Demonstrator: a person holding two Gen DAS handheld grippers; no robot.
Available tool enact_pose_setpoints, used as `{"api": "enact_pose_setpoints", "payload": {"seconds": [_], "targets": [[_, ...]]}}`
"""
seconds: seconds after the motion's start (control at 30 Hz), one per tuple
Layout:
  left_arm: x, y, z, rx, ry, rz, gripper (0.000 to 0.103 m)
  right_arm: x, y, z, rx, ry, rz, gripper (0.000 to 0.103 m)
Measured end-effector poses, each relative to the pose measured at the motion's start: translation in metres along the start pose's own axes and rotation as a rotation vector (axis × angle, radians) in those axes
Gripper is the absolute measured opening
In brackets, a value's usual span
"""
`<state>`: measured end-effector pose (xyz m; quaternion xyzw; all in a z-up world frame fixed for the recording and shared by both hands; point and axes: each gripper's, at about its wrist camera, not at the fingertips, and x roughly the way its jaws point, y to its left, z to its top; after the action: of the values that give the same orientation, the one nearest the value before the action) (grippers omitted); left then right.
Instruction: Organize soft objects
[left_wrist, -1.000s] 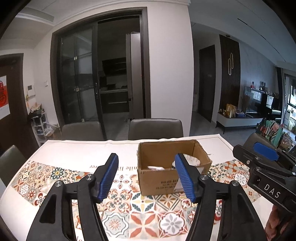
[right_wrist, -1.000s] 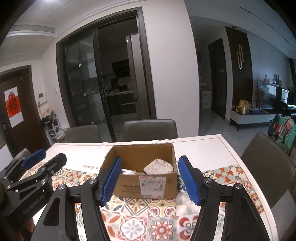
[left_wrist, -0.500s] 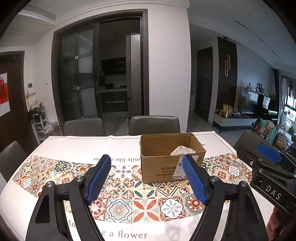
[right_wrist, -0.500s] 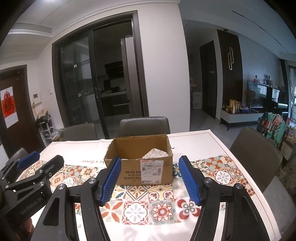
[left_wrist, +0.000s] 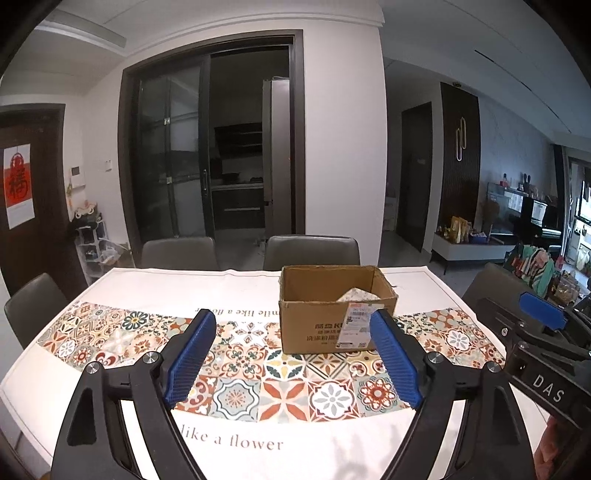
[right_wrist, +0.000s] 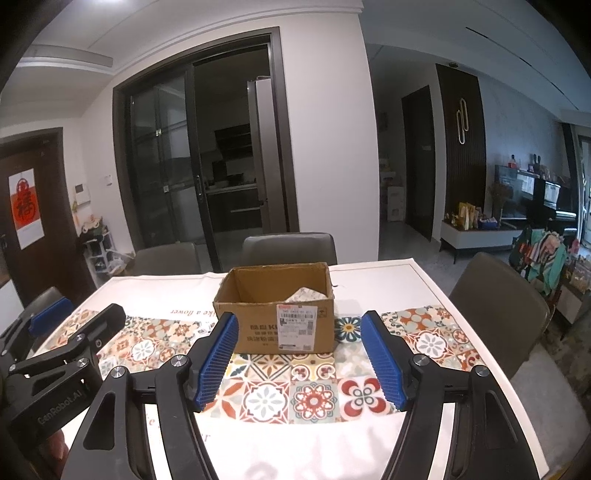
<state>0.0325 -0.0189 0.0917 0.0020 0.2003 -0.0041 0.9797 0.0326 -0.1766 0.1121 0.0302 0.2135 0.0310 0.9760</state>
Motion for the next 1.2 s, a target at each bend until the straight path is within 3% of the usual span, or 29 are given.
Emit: {"api": "enact_pose_setpoints", "payload": {"seconds": [0.37,1.2], "targets": [[-0.035,-0.007,-0.014,0.004,-0.019,0.030,0.087,-0.031,-0.010,-0.012,-0.001,-0.010,0.029,0.070],[-0.072,-0.020,-0.028,0.009,-0.043,0.034,0.094,-0.066,-0.025,-0.027,0.006,-0.023,0.024,0.070]]}}
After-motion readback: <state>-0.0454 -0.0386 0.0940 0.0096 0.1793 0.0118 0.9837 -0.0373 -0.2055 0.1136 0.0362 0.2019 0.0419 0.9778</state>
